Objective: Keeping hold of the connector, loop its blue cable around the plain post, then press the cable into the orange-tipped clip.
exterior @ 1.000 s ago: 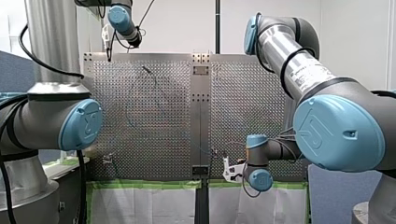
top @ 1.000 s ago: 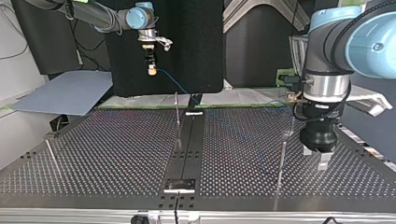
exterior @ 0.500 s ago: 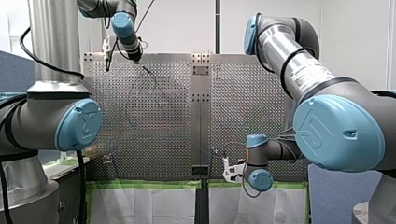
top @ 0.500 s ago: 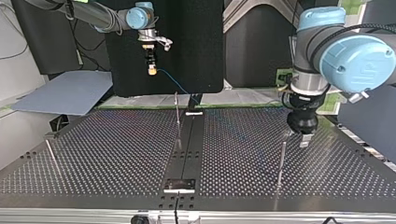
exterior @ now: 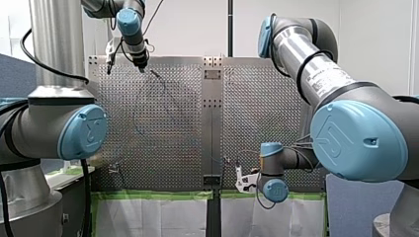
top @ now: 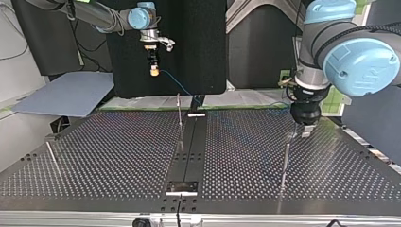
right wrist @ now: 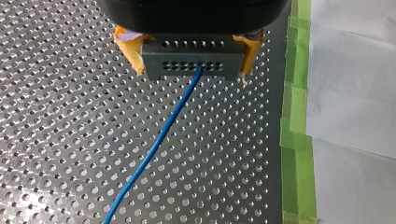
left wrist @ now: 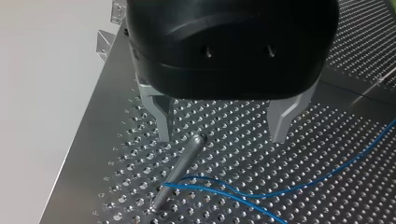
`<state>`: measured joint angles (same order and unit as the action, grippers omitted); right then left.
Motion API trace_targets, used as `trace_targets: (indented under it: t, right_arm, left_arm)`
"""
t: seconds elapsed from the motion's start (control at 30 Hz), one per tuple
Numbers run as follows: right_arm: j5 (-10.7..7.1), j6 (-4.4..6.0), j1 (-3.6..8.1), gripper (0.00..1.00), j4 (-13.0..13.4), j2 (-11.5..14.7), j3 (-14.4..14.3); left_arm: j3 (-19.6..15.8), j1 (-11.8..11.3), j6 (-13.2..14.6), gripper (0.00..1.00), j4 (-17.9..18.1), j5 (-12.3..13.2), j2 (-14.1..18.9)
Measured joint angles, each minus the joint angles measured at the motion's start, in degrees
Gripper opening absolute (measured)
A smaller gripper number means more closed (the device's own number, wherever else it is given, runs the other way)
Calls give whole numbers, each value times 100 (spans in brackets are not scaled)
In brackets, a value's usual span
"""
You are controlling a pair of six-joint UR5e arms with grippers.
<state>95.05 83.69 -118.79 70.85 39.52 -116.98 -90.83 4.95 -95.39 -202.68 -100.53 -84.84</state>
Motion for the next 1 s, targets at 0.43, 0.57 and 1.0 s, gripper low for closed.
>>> trace_targets:
  t: [0.43, 0.57, 1.0]
  right_arm:
    - [-3, 0, -5, 0, -14, 0, 5]
    - [-2, 0, -7, 0, -28, 0, 5]
    - [-3, -3, -8, 0, -41, 7, 12]
  left_arm:
    - [6, -1, -8, 99, -36, -82, 38]
    - [6, -1, -10, 99, -36, -233, 66]
    - [7, 39, 22, 99, -15, -256, 79]
